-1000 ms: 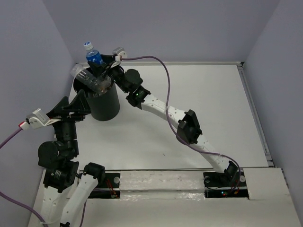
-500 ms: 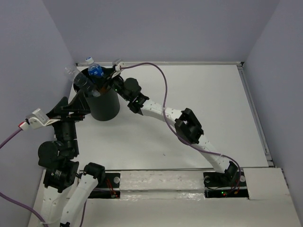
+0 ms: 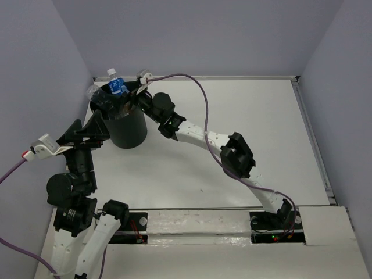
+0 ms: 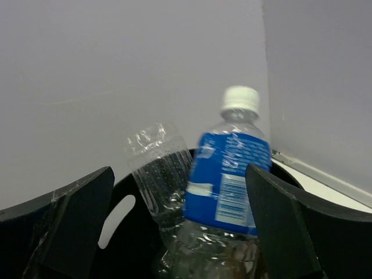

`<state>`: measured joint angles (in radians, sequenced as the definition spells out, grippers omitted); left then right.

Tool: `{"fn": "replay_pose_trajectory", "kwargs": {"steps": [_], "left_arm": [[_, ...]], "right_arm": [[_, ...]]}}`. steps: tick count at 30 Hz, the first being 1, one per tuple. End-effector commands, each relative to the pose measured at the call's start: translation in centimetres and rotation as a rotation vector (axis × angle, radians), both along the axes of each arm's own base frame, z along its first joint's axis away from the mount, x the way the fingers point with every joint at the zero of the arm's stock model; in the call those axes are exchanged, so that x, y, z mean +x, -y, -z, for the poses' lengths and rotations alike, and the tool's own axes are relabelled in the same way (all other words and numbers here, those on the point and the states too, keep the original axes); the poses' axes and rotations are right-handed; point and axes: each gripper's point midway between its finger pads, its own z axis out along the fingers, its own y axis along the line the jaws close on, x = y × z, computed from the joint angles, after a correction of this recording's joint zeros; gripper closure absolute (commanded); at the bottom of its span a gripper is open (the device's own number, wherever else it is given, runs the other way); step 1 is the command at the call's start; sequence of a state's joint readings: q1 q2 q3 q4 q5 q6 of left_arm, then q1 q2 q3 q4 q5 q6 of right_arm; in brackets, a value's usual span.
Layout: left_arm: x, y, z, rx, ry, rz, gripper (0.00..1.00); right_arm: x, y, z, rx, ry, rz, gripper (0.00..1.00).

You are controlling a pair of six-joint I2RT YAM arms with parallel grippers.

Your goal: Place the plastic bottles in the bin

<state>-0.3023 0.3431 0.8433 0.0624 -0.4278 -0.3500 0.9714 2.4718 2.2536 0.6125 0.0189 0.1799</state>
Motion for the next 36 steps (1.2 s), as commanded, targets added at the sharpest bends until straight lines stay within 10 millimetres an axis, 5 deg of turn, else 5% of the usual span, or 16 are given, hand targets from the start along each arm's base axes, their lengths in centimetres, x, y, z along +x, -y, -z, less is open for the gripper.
{"fn": "replay_pose_trajectory", "kwargs": {"steps": [1, 8, 13, 15, 16, 17, 18, 19, 20, 23, 26, 27, 28, 29, 32, 36], "left_arm": [[-0.2, -0.7, -0.7, -0.01, 0.031, -0.038, 0.01], [0.2, -0.9, -0.4, -0.006, 0.01, -0.055, 0.01], [0.6, -0.1, -0.8, 0.006, -0.003, -0.017, 0.01], [0.9, 0.7, -0.8, 0.022, -0.019, 0.02, 0.01], [1.0, 1.5, -1.0, 0.034, -0.015, 0.067, 0.01], [0.9, 2.1, -1.2, 0.041, -0.01, 0.1, 0.01], [0.9, 2.7, -1.2, 0.044, -0.007, 0.129, 0.01], [0.7, 3.9, -1.2, 0.067, 0.003, 0.198, 0.01], [0.6, 4.6, -1.0, 0.079, 0.004, 0.233, 0.01], [0.1, 6.8, -1.0, 0.127, 0.018, 0.352, 0.01], [-0.7, 9.1, -0.4, 0.187, 0.006, 0.477, 0.01], [-1.0, 9.5, -0.1, 0.198, 0.001, 0.503, 0.01], [-1.4, 10.1, 0.0, 0.211, 0.007, 0.542, 0.01], [-1.5, 10.5, 0.8, 0.217, -0.014, 0.564, 0.01], [-1.8, 10.9, 1.9, 0.201, -0.027, 0.596, 0.01], [-1.4, 11.4, 1.8, 0.185, -0.012, 0.619, 0.01]], "right_arm": [[-3.5, 3.7, -10.3, 0.113, 0.103, -0.012, 0.0], [-5.2, 6.2, -10.9, 0.122, 0.093, -0.013, 0.0], [-7.3, 10.1, -12.2, 0.114, 0.081, 0.005, 0.06], [-8.3, 11.8, -11.9, 0.111, 0.058, 0.009, 0.2], [-8.5, 12.5, -8.3, 0.051, 0.006, 0.017, 0.4], [-10.1, 14.9, -10.7, 0.091, 0.02, 0.021, 0.55], [-10.4, 16.3, -10.1, 0.09, -0.002, 0.048, 0.74], [-10.7, 17.4, -6.4, 0.028, -0.051, 0.064, 0.93], [-12.2, 20.3, -8.6, 0.073, -0.037, 0.082, 0.99], [-13.9, 24.8, -7.0, 0.039, -0.076, 0.142, 1.0], [-17.4, 32.4, -6.2, 0.031, -0.13, 0.214, 0.84], [-17.7, 34.0, -4.3, -0.025, -0.176, 0.257, 0.67], [-18.1, 35.7, -3.6, -0.032, -0.192, 0.288, 0.23], [-18.6, 37.4, -3.3, -0.028, -0.202, 0.318, 0.06], [-19.8, 42.9, -1.1, -0.026, -0.25, 0.438, 0.0], [-20.6, 45.5, 0.6, -0.007, -0.304, 0.49, 0.0]]}}
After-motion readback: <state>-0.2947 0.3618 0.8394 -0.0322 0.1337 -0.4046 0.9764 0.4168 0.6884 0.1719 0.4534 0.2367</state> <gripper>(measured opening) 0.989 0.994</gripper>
